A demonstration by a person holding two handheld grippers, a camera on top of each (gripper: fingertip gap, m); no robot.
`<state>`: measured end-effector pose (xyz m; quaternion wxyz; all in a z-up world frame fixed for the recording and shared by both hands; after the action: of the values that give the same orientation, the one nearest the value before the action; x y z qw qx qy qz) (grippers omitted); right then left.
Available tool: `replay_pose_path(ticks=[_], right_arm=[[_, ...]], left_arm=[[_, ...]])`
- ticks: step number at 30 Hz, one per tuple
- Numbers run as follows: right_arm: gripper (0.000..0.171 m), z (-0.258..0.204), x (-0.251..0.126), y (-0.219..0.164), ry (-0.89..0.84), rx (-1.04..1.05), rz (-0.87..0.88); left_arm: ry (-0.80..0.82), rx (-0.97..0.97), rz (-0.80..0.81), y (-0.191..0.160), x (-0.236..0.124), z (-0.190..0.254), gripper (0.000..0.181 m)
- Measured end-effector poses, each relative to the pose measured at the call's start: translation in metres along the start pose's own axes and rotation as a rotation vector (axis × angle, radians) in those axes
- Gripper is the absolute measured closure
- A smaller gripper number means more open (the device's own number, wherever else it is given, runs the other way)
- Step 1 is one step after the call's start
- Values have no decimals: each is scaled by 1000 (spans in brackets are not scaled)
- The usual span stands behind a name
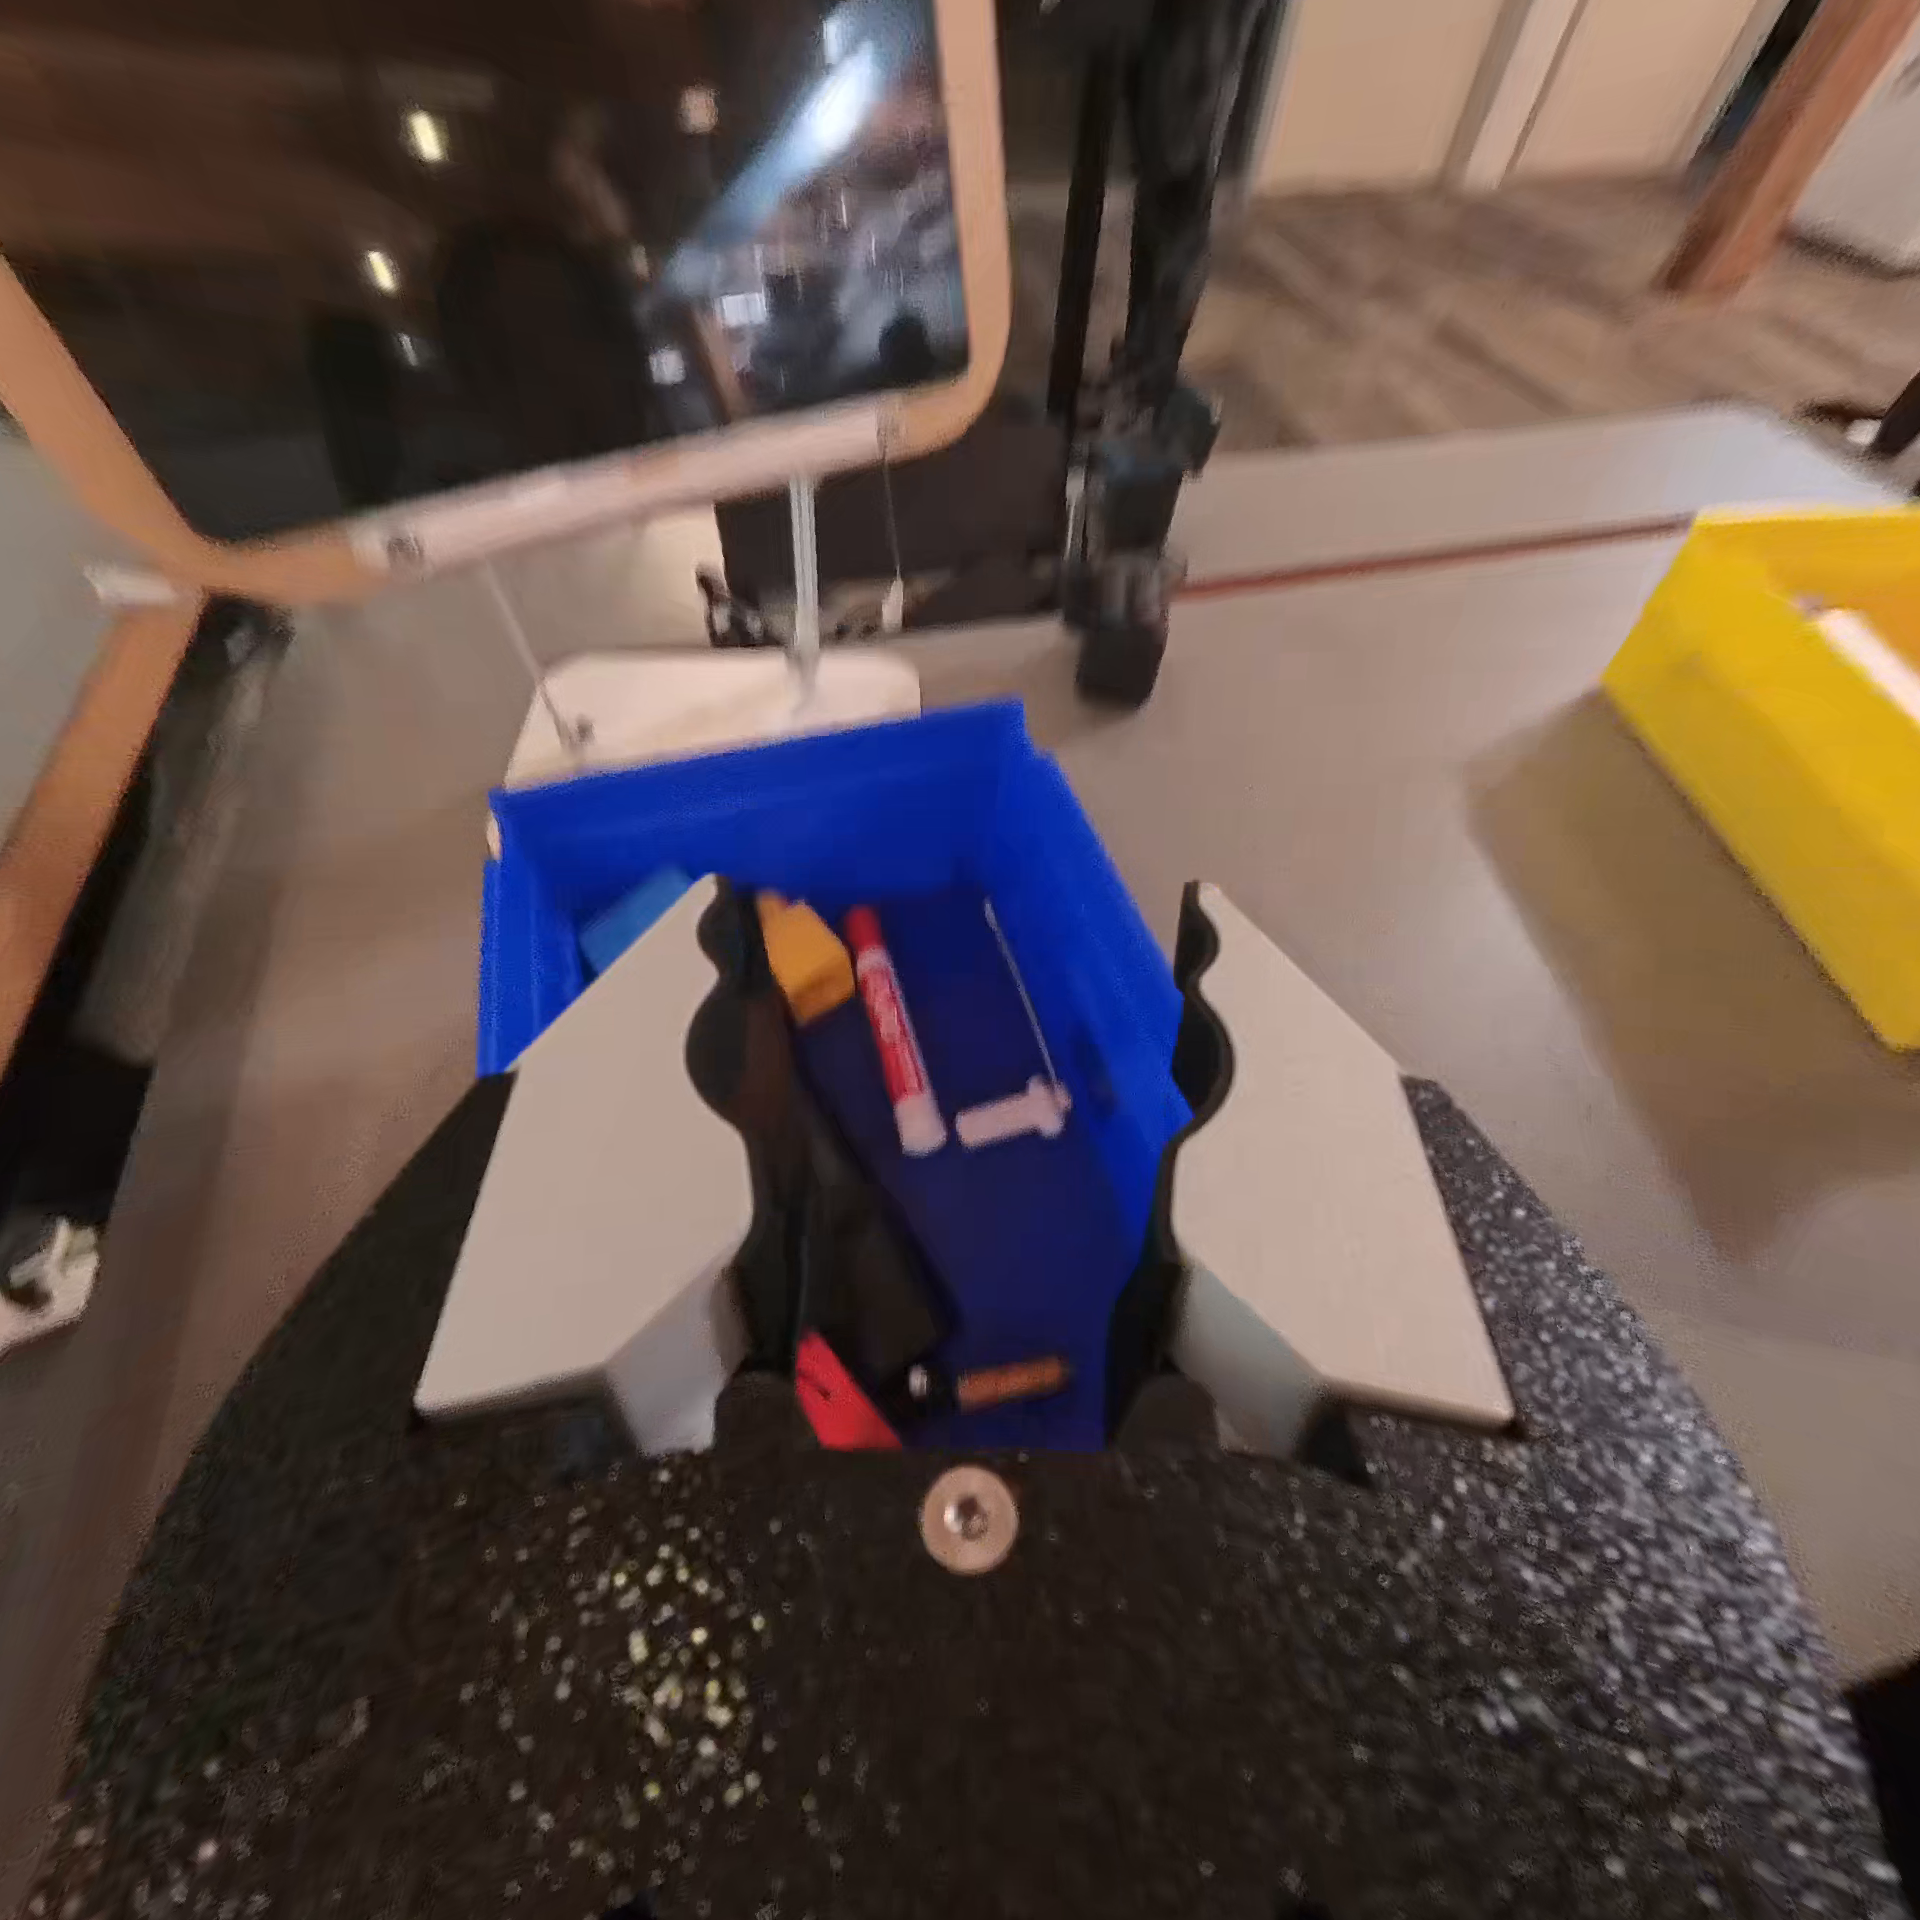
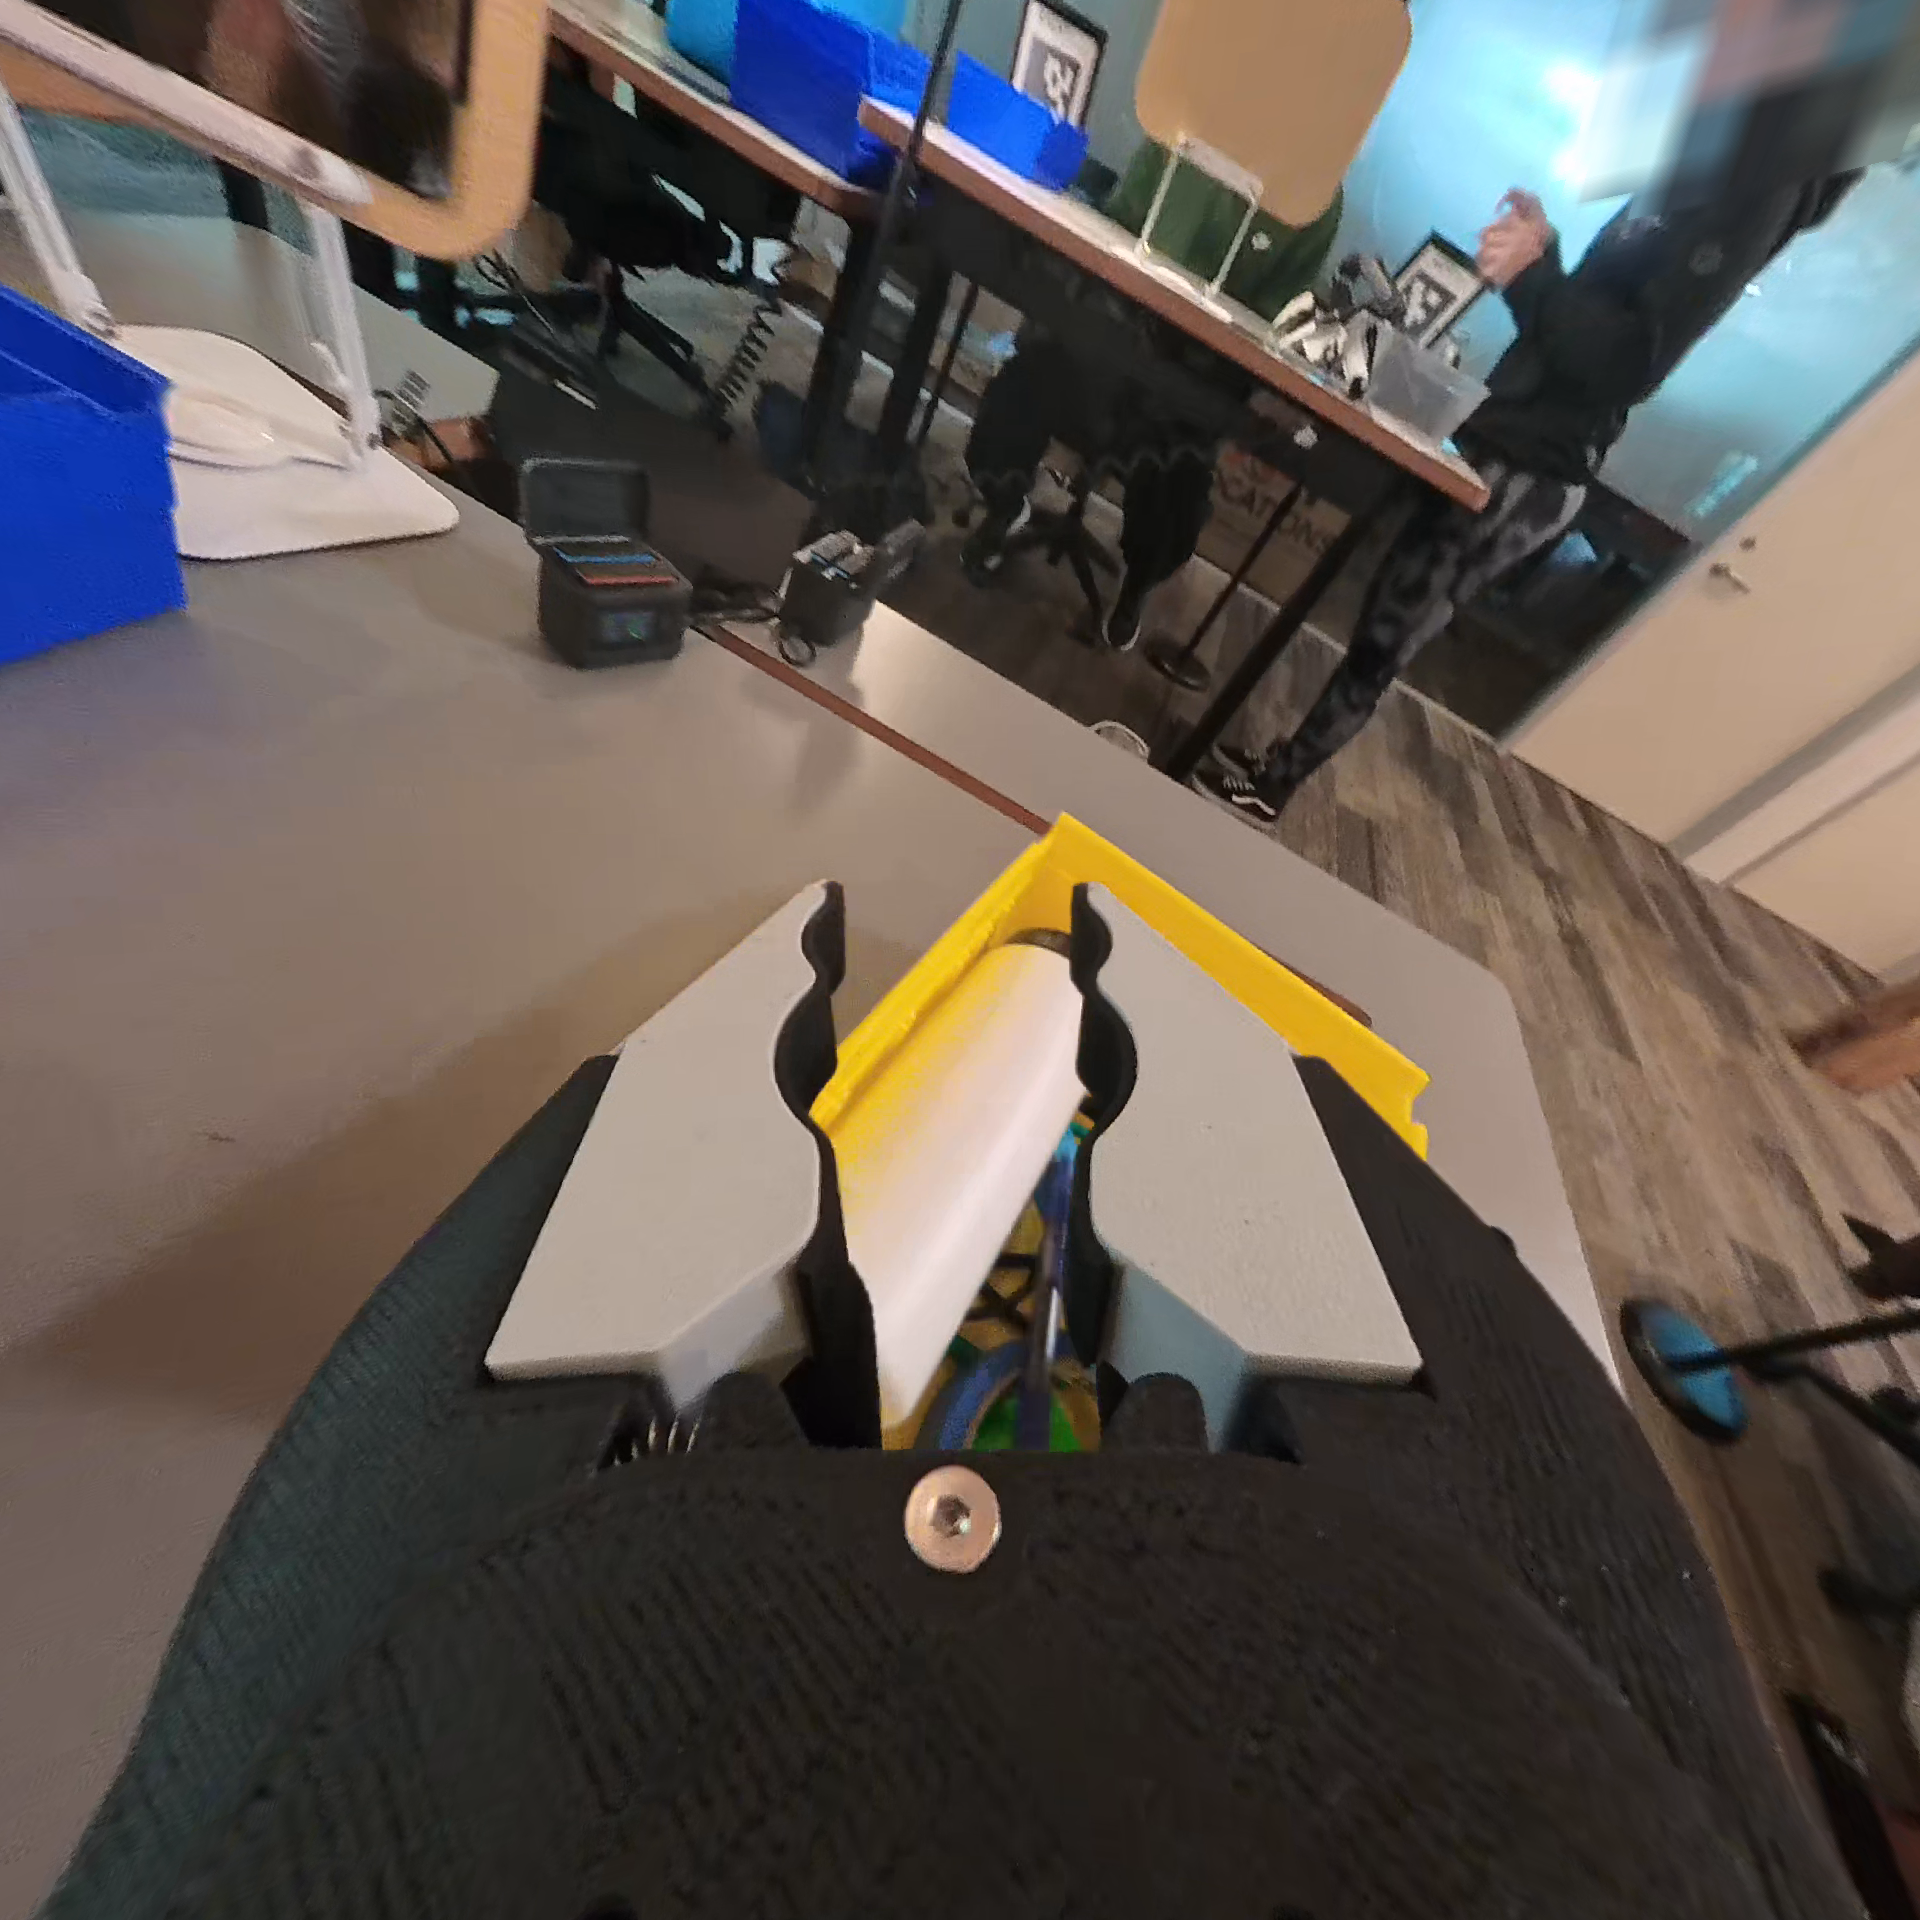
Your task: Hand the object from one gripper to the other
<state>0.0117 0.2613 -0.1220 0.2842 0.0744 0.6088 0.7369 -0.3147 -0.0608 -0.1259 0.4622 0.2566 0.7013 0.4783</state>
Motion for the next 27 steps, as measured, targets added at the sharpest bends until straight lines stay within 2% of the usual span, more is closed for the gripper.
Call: replay_pose_path(ticks=[4, 8, 13, 17, 20, 22, 24, 27], right_arm=[[131, -12, -1, 6, 38, -9, 21], [131, -19, 0, 7, 68, -9, 27], [132, -27, 1, 8, 96, -15, 32], [133, -33, 1, 9, 123, -12, 36], [133, -39, 2, 10, 142, -19, 36], [133, -42, 2, 11, 150, -24, 39], [133, -45, 1, 12, 156, -26, 45], [133, -48, 0, 15, 171, -34, 70]], left_arm=[[-106, -43, -207, -38, 29, 3, 120], [-75, -8, -310, -73, 75, 0, 143], [-54, 38, -384, -113, 119, 6, 151], [30, 133, -428, -130, 131, 1, 150], [30, 131, -469, -136, 134, 2, 147], [39, 145, -481, -137, 134, 1, 150], [40, 190, -502, -140, 134, 2, 161], [71, 286, -497, -137, 133, 1, 163]])
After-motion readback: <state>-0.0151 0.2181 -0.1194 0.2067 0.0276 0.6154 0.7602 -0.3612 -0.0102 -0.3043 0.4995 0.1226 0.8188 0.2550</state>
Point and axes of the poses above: each gripper's, where its closed fingertips meet, x out along the fingers, y out of its top, z = x × y across the jaws, the point moved 4 cm from there along -x, back along the fingers, and after that the axes turned 9 degrees about x, right-handed, at the moved point
